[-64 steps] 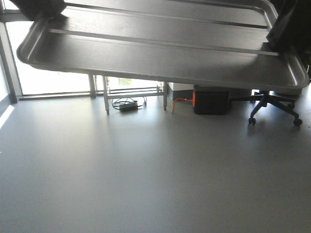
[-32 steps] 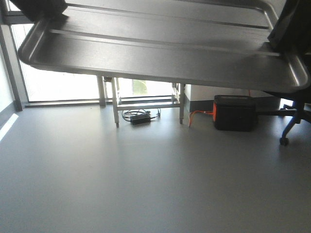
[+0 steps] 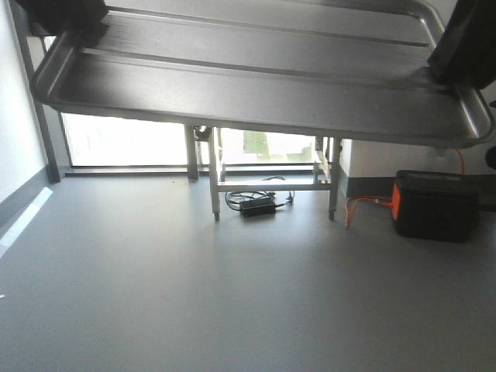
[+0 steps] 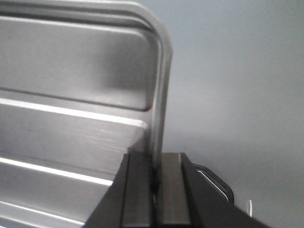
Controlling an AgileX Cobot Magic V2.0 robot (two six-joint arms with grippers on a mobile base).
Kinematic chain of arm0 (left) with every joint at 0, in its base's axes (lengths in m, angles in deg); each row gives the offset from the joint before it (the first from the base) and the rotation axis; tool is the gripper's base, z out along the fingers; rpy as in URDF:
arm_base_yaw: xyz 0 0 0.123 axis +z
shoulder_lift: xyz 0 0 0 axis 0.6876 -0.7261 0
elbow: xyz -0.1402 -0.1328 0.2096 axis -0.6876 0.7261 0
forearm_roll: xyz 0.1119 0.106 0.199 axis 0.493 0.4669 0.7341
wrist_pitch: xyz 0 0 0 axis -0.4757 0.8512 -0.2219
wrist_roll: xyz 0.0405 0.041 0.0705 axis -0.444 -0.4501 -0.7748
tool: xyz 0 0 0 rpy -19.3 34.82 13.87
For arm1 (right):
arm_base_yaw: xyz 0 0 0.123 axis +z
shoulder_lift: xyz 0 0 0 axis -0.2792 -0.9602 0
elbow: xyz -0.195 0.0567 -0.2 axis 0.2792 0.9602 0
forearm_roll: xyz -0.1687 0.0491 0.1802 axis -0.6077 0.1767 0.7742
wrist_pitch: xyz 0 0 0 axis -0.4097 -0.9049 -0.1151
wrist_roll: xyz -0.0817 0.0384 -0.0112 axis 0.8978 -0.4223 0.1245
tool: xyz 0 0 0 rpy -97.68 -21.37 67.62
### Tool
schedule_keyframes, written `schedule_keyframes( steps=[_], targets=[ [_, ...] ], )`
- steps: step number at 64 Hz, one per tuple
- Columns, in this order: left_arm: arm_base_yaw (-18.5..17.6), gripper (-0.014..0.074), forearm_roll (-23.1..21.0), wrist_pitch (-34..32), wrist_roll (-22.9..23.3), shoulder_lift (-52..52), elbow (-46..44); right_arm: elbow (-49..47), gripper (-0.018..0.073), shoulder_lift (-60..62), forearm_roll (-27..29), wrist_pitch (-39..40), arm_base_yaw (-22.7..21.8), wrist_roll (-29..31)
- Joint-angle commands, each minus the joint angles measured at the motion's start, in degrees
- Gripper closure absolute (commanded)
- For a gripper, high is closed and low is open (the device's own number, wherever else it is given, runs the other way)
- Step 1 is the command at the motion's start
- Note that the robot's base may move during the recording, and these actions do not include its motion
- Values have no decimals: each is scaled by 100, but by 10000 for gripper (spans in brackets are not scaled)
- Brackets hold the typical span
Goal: Grab silver tray and stack on right shelf
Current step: 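Drive the base across the room carrying the tray in both grippers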
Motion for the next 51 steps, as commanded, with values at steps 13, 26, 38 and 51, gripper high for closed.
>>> schedule_keyframes(
  steps=[13, 26, 38, 51],
  targets=[
    [21, 689, 424, 182, -58, 183, -159, -160, 503, 144, -465, 60, -61, 71],
    [21, 689, 424, 182, -58, 183, -159, -160, 503, 144, -465, 60, -61, 71],
    [21, 689, 424, 182, -58, 183, -159, -160, 503, 144, -465, 60, -61, 71],
    [21, 689, 412, 182, -58, 183, -159, -160, 503, 144, -465, 60, -61, 71]
  ],
)
